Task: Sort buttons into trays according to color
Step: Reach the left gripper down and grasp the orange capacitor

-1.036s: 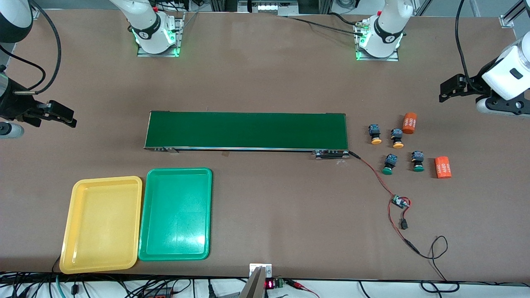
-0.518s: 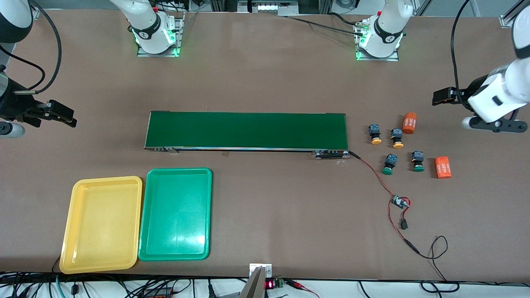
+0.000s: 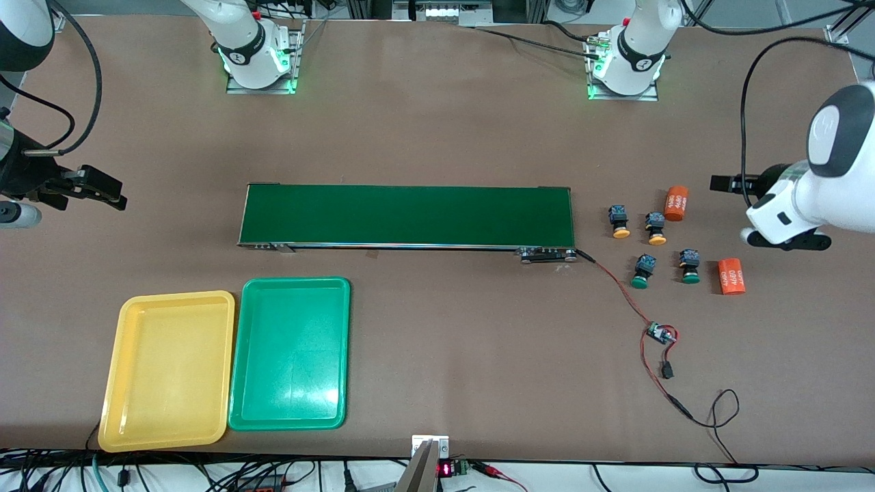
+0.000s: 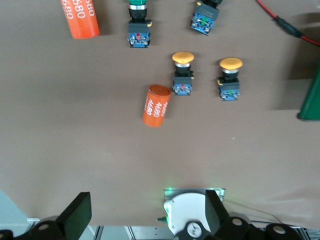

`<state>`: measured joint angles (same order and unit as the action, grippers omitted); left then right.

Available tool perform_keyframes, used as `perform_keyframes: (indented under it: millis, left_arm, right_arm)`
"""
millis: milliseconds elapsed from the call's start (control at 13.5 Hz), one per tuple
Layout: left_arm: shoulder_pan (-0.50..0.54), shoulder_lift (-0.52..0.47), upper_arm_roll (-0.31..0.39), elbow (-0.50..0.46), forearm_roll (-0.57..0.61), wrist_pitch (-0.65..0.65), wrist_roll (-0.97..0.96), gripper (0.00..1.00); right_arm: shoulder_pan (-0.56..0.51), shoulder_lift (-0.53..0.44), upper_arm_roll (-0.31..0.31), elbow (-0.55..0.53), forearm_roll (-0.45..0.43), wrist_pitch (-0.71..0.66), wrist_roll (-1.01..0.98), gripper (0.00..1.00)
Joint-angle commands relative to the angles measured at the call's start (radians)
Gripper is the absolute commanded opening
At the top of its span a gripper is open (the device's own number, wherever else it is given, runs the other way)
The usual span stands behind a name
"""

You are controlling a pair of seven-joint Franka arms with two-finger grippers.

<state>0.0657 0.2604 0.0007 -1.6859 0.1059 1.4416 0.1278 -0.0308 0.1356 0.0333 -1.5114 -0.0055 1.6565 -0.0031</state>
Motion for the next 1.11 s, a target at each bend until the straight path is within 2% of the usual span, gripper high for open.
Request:
perform_keyframes:
  millis: [0,148,370,592,888,962,1036]
  left_arm:
    - [0.052,-0.125,-0.013,-0.269,0.017,0.252,0.119,1.00]
    - [0.057,-0.173,-0.013,-0.462,0.017,0.488,0.122,1.00]
    - [0.072,-0.178,-0.013,-0.670,0.020,0.793,0.131,1.00]
    - [0.098,-0.127,-0.011,-0.779,0.024,1.035,0.255,1.00]
    - [0.152,-0.032,-0.013,-0.860,0.025,1.256,0.349,1.00]
    - [0.158,-0.014,-0.013,-0.877,0.025,1.302,0.358,0.97]
    - [0.158,-0.010,-0.013,-0.877,0.025,1.303,0.346,0.87]
  right_arm:
    - [-0.003,-0.007,0.002,-0.004,0.015,-0.001,-0.015,1.00]
    - [-0.001,-0.007,0.002,-0.004,0.015,0.000,-0.015,1.00]
    - [0.000,-0.007,0.004,-0.004,0.015,0.000,-0.015,1.00]
    - [-0.001,-0.007,0.004,-0.004,0.015,-0.003,-0.015,1.00]
    - [-0.001,-0.007,0.004,-0.004,0.015,-0.006,-0.015,1.00]
    - [-0.001,-0.007,0.004,-0.004,0.016,-0.006,-0.015,1.00]
    - [-0.001,-0.007,0.004,-0.004,0.016,-0.006,-0.015,1.00]
